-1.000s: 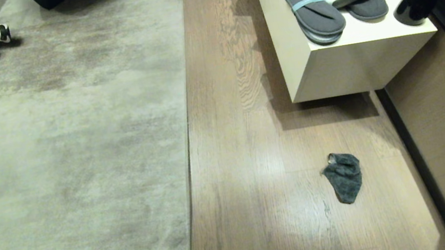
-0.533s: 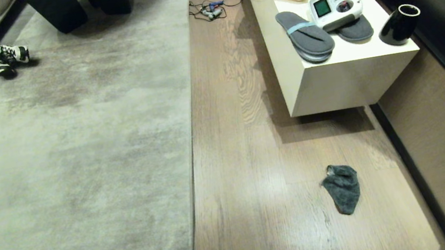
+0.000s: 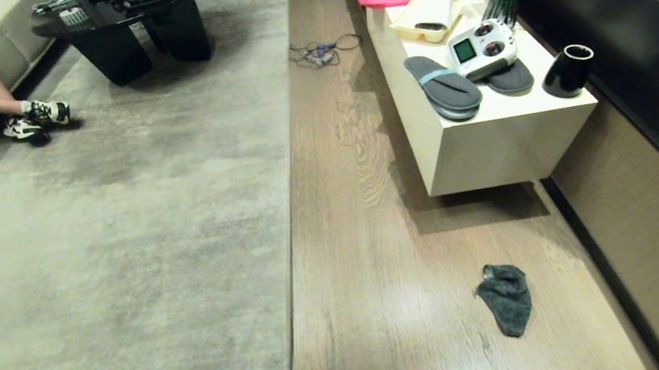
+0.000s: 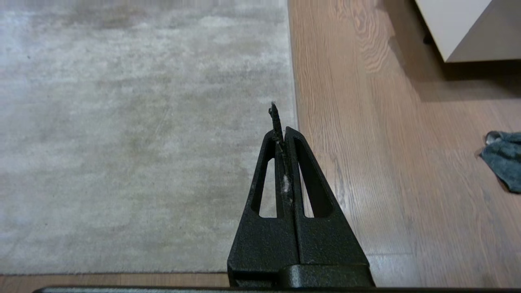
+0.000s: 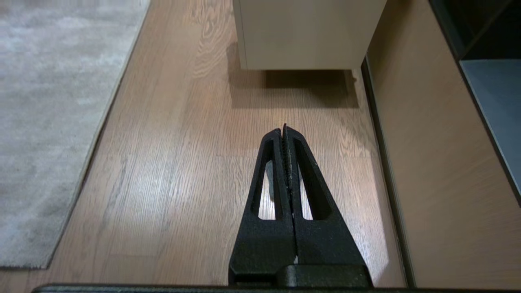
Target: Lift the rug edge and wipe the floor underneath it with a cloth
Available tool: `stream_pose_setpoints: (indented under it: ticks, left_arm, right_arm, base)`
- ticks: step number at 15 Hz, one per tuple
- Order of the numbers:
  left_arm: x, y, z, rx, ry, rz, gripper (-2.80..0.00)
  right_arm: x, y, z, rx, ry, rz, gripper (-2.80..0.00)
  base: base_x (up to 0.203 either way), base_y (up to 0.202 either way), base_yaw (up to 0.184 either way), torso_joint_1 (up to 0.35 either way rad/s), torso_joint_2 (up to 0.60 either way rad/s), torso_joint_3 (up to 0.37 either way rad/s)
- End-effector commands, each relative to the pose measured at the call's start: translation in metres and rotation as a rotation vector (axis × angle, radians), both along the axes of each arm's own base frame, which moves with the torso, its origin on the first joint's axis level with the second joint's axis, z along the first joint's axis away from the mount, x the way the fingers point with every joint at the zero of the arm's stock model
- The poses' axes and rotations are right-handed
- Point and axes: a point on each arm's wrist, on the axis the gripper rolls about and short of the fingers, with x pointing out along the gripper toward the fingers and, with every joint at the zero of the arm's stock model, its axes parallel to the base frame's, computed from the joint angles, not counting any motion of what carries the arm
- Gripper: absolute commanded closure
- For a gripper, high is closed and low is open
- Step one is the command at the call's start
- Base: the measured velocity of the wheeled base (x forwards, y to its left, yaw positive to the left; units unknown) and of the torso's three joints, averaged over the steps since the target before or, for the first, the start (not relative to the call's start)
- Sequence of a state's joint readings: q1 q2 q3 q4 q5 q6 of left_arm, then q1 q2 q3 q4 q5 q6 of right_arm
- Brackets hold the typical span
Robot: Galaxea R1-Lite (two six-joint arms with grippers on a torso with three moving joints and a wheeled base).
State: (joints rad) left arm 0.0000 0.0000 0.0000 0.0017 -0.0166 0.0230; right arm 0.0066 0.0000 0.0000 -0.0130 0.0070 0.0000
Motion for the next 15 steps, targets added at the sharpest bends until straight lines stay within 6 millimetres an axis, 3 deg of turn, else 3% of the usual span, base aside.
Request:
stream_pose_setpoints:
  ticks: [1,15]
  left_arm:
    - [0.0001,0.0001,0.0001,0.000,0.001,0.003,0.00]
    - [0.0001,0.0001,0.0001,-0.005,0.001,0.003,0.00]
  right_arm:
    - [0.0001,0.0000,0.0001,0.000,0.001,0.002,0.00]
    - [0.0001,0.0000,0.0001,0.000,0.001,0.002,0.00]
  base:
    - [0.000,0.000,0.000,0.002,0.00,0.202]
    - [0.000,0.000,0.000,0.002,0.00,0.203]
